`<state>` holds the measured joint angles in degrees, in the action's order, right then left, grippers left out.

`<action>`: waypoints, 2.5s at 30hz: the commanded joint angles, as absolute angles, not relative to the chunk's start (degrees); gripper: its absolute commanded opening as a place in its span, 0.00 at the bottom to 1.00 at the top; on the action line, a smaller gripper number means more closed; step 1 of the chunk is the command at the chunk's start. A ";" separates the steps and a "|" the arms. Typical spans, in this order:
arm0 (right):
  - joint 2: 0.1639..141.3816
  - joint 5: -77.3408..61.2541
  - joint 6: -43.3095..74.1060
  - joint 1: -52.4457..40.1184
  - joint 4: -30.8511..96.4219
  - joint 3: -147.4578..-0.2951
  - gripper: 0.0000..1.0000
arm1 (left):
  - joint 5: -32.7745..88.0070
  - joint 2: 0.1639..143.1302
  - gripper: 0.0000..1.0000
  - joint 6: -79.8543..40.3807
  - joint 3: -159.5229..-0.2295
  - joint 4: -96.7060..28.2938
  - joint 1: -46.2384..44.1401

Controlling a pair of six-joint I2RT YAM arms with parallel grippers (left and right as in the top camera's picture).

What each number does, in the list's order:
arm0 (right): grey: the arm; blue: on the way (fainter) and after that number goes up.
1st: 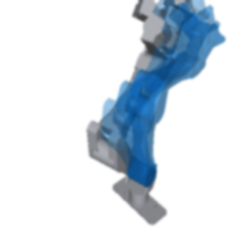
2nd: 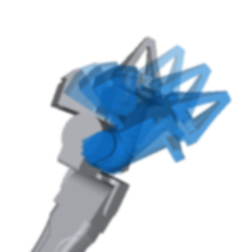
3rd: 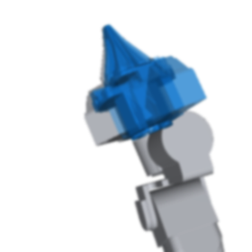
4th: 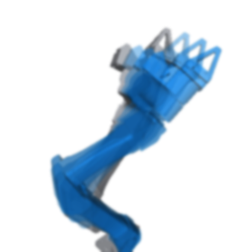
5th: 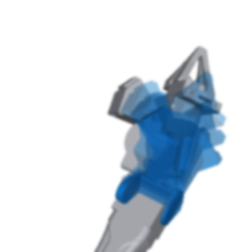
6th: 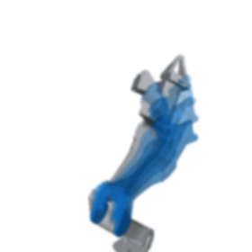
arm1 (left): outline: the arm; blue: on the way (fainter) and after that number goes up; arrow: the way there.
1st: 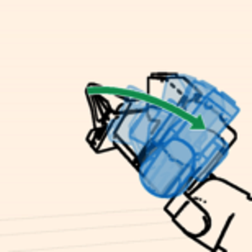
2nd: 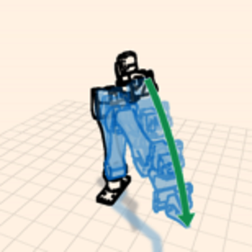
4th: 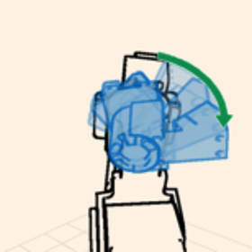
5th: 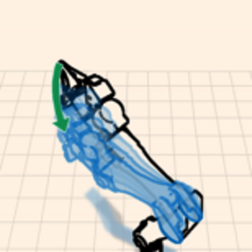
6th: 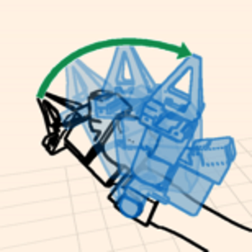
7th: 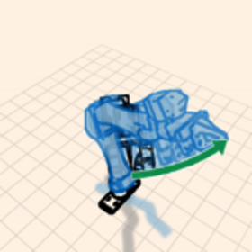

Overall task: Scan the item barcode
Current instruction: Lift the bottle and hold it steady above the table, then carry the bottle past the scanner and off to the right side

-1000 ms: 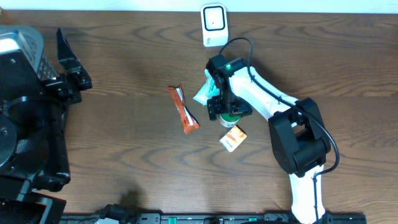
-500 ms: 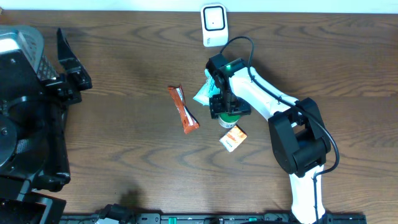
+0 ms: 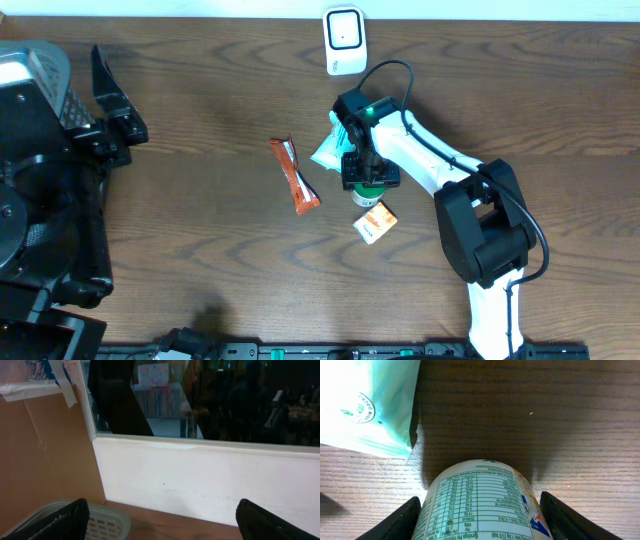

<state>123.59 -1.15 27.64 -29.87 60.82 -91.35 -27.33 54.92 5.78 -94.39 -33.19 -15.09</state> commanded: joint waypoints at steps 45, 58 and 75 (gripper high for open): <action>124.33 -13.02 22.22 -23.62 72.47 -123.70 0.33 | -27.35 54.85 0.94 3.75 -93.95 -32.45 -14.79; 126.52 20.34 20.93 -24.56 36.99 -123.52 0.34 | -27.38 54.70 0.93 3.73 -93.95 -33.82 -14.79; 142.65 20.34 9.50 -24.10 2.96 -123.52 0.45 | -27.38 54.50 0.93 3.73 -93.95 -35.62 -14.79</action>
